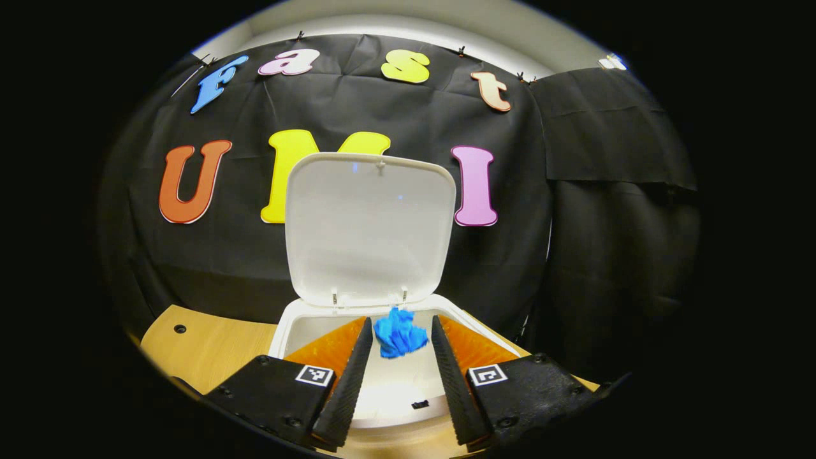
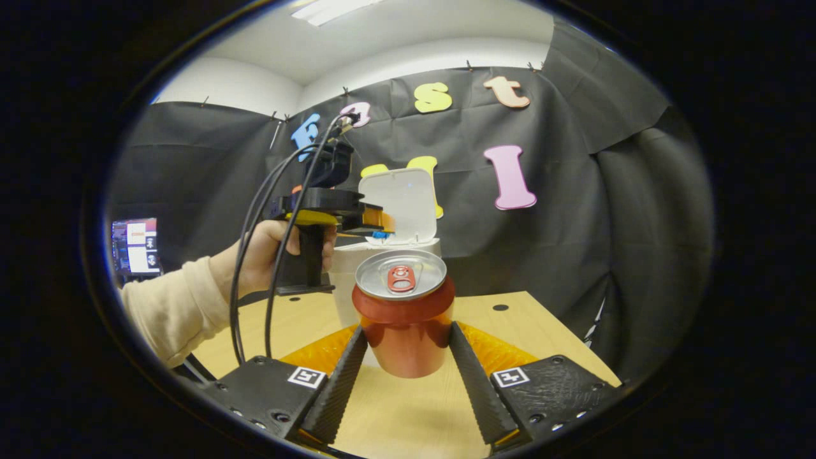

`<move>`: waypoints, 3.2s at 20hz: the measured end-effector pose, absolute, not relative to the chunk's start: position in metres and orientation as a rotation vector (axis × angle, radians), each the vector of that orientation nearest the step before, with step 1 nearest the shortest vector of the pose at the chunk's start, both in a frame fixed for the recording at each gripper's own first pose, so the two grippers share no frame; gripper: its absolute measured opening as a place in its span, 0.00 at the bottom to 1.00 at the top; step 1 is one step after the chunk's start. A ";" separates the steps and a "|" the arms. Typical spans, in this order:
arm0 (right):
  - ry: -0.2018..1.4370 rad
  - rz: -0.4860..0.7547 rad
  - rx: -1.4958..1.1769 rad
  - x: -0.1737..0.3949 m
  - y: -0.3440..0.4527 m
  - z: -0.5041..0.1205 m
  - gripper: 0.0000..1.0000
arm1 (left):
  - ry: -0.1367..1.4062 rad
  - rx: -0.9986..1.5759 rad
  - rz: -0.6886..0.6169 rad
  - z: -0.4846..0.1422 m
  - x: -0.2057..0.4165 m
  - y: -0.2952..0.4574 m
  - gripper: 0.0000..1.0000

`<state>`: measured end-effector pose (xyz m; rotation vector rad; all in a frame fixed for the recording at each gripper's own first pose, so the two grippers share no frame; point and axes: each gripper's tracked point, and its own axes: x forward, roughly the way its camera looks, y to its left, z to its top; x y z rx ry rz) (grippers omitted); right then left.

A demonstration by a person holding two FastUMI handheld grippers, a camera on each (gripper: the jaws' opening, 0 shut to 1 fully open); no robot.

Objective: Press the lid of the desktop garbage bin to open it, pick up the crumpled paper on the desktop and throw it into the bin, then pick up the pop can on the desktop and drop it into the bin, and finally close the garbage bin lid.

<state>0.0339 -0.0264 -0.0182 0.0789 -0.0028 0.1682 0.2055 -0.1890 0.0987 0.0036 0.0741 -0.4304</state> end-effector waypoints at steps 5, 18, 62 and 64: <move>0.052 0.109 0.116 0.032 -0.037 -0.034 0.80 | 0.012 0.063 -0.358 0.111 0.181 -0.168 0.99; 0.154 -0.016 0.079 0.028 -0.074 -0.054 0.80 | -0.022 0.064 -0.127 0.076 0.088 -0.031 0.99; -0.050 0.038 -0.145 0.202 0.128 0.216 0.80 | -0.057 -0.055 -0.017 0.032 0.018 0.134 0.99; -0.014 0.029 -0.112 0.228 0.127 0.218 0.80 | -0.054 -0.067 -0.004 0.031 0.023 0.140 0.98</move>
